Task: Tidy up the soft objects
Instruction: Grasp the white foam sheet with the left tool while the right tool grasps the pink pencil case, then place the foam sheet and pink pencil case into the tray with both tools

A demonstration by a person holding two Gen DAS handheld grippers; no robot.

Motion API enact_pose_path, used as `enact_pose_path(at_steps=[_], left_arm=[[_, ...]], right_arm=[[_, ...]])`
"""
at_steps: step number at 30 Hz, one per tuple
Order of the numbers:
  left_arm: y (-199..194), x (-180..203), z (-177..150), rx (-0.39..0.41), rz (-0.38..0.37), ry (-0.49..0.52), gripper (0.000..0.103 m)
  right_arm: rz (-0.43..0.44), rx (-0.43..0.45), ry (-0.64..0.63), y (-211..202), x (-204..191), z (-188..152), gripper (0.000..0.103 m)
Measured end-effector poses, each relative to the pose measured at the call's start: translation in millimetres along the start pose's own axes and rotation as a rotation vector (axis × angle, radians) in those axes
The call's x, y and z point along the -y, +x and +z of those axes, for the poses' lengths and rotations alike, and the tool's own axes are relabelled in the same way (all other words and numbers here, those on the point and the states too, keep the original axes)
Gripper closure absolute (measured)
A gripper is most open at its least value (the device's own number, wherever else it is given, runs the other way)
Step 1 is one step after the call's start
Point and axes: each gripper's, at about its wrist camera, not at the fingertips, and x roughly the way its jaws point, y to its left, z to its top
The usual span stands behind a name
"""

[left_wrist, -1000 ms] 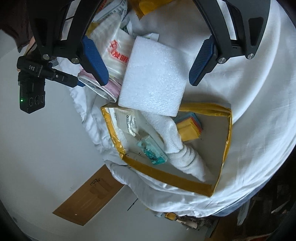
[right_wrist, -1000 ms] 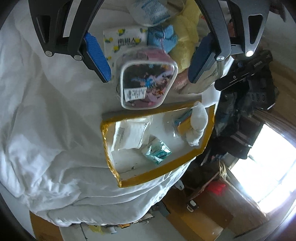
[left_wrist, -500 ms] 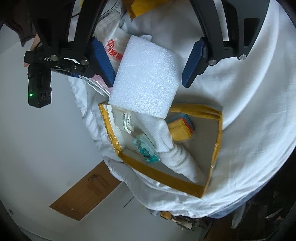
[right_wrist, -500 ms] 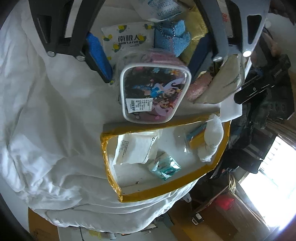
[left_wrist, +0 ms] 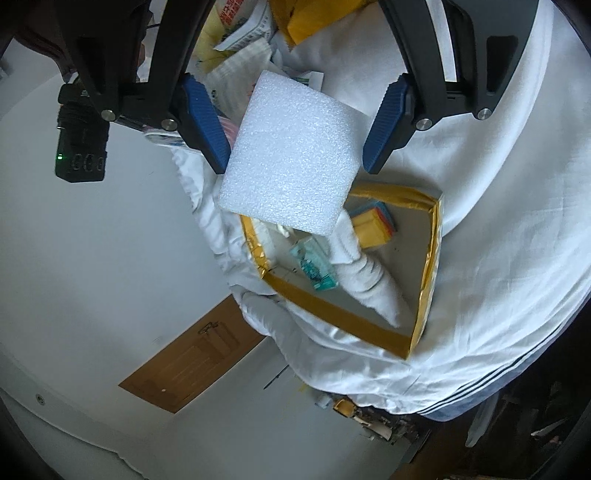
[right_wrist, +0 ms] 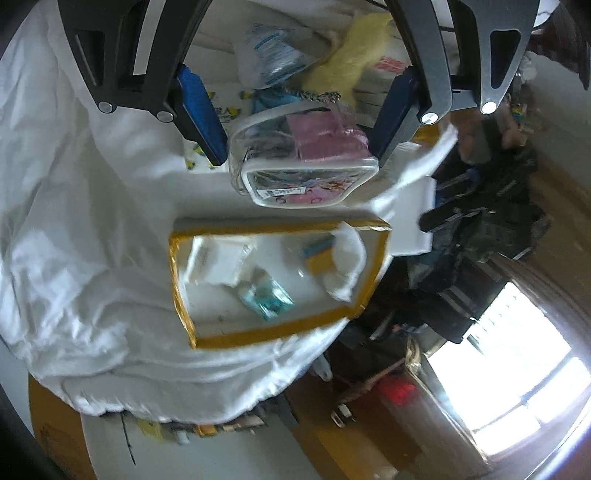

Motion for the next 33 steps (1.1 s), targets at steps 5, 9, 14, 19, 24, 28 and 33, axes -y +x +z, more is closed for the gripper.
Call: enact_pose_path(at_steps=[5,9,14,19,24,28,33], left_arm=[[-4.0,4.2,3.4,0.009,-0.001,0.008,0.030],[-1.8,4.0,4.6,0.008,0.001,0.006,0.030],[-2.1,4.1,7.0,0.005,0.009,0.000,0.030],[5.6,17.9,28.1,-0.011,0.073,0.033,0.030],[30.3,38.2,67.9,-0.042,0.160,0.096,0.030],[56.4,47.4,93.8,-0.066,0.233,0.130,0.030],[93.7,40.6,126.8,-0.091,0.335,0.109,0.030]], right_arm=[[0.019,0.037,0.013,-10.2,0.1,7.7,0.027],[0.043,0.021,0.040,-4.4,4.2,7.6,0.027],[0.053,0.053,0.057,-8.4,8.0,15.9,0.027],[0.006,0.076,0.079,-4.8,13.9,51.2,0.027],[-0.103,0.109,0.111,12.2,27.7,91.8,0.027],[-0.121,0.109,0.203,37.6,43.3,116.5,0.027],[-0.178,0.160,0.269,63.1,54.2,132.8,0.027]])
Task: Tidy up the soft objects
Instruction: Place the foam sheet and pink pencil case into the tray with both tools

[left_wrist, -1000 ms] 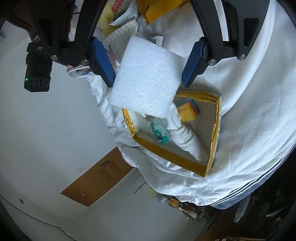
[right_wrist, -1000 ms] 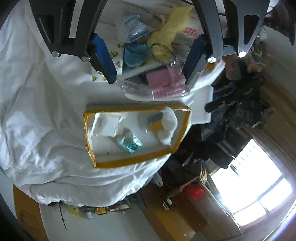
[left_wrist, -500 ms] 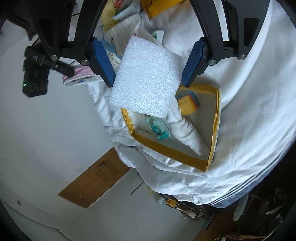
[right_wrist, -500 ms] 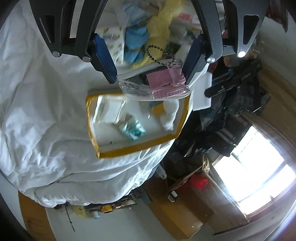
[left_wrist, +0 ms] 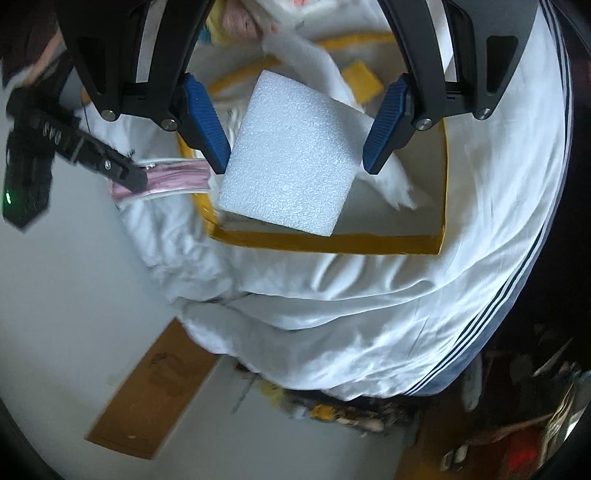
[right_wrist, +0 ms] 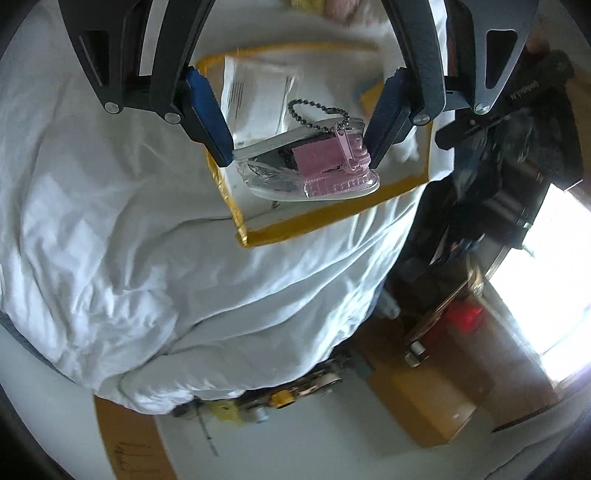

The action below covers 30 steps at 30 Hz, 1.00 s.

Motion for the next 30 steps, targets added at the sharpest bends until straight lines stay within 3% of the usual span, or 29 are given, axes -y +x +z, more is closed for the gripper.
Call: enact_pose_path(at_steps=[3,5,8,11,17,22,30], left_arm=[[14.8,-3.4,13.7,0.001,0.038,-0.026,0.030],[24.4,-4.8,20.3,0.015,0.110,-0.026,0.030],[40.2,-5.7,22.0,-0.021,0.145,-0.026,0.030],[54.4,-0.4,18.2,-0.051,0.248,0.033,0.029],[74.4,9.2,8.6,-0.120,0.344,0.114,0.029],[85.0,12.5,3.2,-0.180,0.325,0.137,0.028],[52.3,9.6,0.8,-0.149,0.199,0.116,0.023]], right_arm=[[-0.051,0.026,0.022,16.0,3.9,-0.6,0.027],[-0.079,0.041,0.017,20.7,6.7,-6.0,0.027],[-0.113,0.049,0.001,24.6,10.3,-16.5,0.027],[-0.120,0.021,-0.030,28.8,12.0,-27.5,0.027],[-0.110,-0.038,-0.106,28.4,9.6,-45.5,0.027],[-0.103,-0.065,-0.130,27.6,10.5,-55.8,0.025],[0.011,-0.147,-0.081,27.7,21.8,-59.4,0.019]])
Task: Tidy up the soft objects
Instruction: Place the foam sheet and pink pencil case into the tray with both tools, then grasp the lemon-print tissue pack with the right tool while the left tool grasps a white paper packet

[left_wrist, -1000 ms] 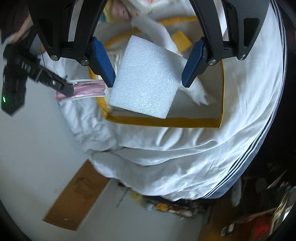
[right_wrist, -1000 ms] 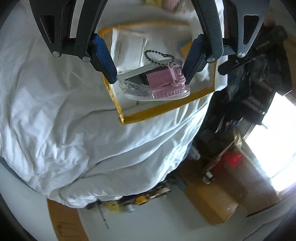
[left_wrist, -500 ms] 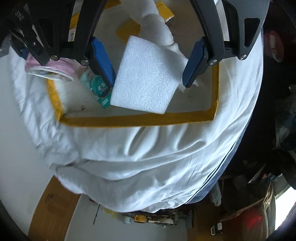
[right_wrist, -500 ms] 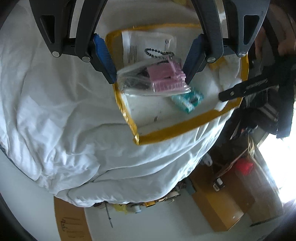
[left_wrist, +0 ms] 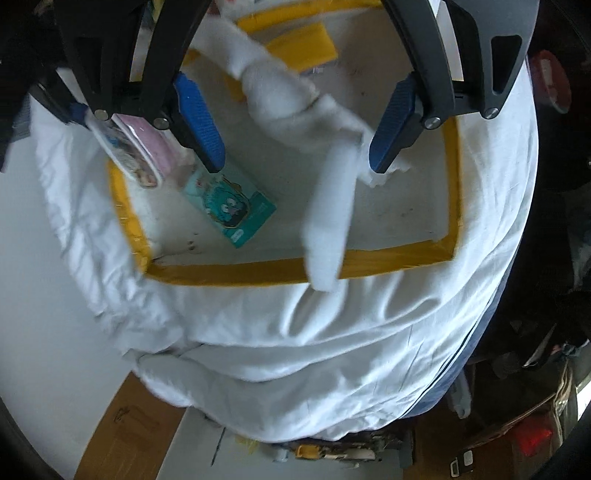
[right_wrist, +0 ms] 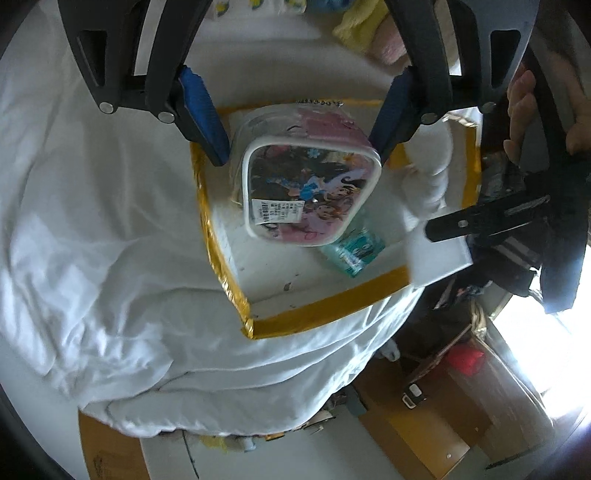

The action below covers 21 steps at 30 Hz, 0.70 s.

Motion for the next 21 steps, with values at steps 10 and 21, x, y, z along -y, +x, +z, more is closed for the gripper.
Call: enact_pose_path(at_steps=[10,21], left_arm=[[-79.1,-13.1,-87.0,0.088,-0.207,0.043,0.018],[-61.3,11.6,-155.1,0.038,-0.336,-0.001,0.016]], right_arm=[[0.186,-0.003,-0.001,-83.2,-7.7,-38.1,0.018],[0.042,-0.022,-0.045,-92.8,8.3,-80.0,0.017]])
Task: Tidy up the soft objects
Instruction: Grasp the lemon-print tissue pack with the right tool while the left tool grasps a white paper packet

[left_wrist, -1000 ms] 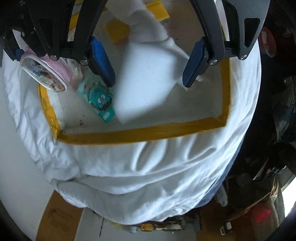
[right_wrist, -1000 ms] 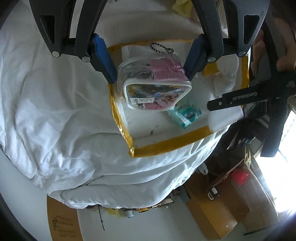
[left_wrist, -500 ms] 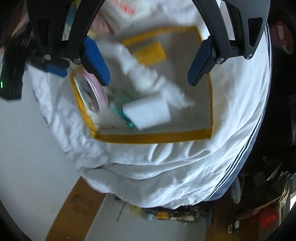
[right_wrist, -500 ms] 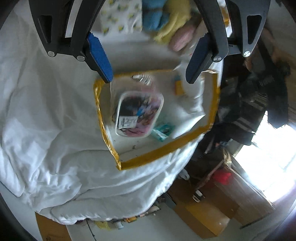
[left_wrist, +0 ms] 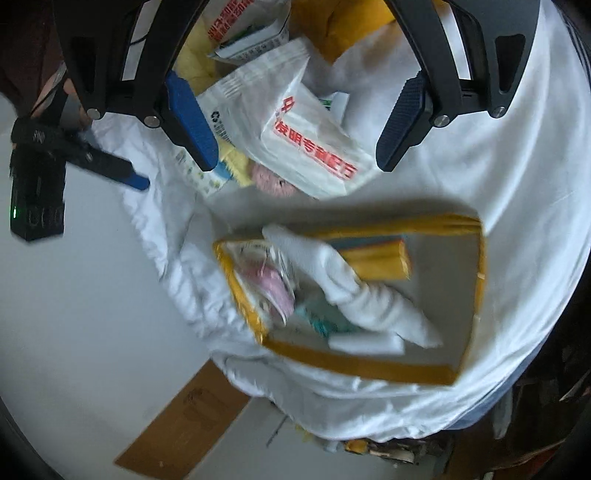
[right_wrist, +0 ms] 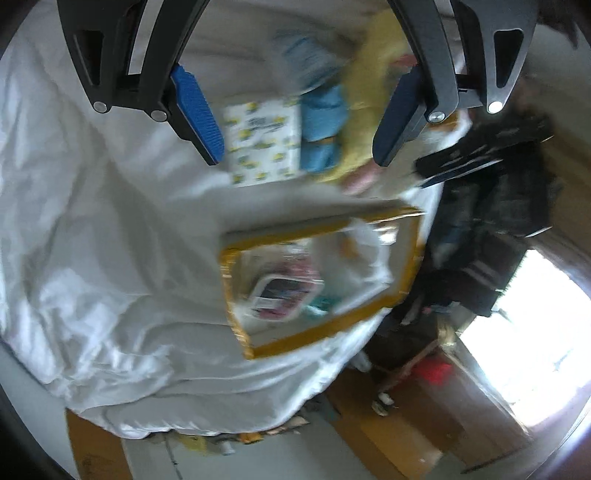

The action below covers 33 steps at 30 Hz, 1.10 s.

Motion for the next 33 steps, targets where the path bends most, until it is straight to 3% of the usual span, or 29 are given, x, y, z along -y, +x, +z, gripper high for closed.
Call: enact_pose_path(at_steps=[4,7,12,14,17,21,25,29,33], left_arm=[[10.4,10.8,-5.8,-0.007,0.029,0.018,0.016],[16.6,14.5,-9.6,-0.005,0.098,0.030,0.016],[22.9,8.7,-15.3,-0.009,0.183,0.051,0.016],[20.0,1.4,-17.2,-0.007,0.200,0.039,0.016],[11.6,-11.5,-19.8,0.004,0.176,0.000,0.016],[2.3,-23.8,-22.0,0.042,0.150,-0.017,0.016],[0.9,-28.1,-23.6,0.063,0.172,-0.015,0.016],[4.8,-25.1,-24.1,0.065,0.190,0.004,0.036],[4.2,-21.6,-22.7,0.071,0.208,0.022,0.038]], right_arm=[[-0.034,-0.048,0.027,24.8,15.9,-0.3,0.017],[-0.058,-0.079,0.038,40.4,21.3,-5.7,0.017],[-0.093,-0.092,0.047,54.1,24.6,-12.6,0.027],[-0.094,-0.076,0.037,52.5,22.5,-13.9,0.036],[-0.088,-0.056,0.036,52.1,19.8,-15.7,0.044],[-0.097,-0.020,0.044,54.5,17.7,-21.5,0.046],[-0.111,0.024,0.041,54.2,15.0,-27.1,0.047],[-0.100,0.049,0.056,53.8,17.0,-30.7,0.047],[-0.076,0.058,0.078,50.7,20.1,-30.8,0.047]])
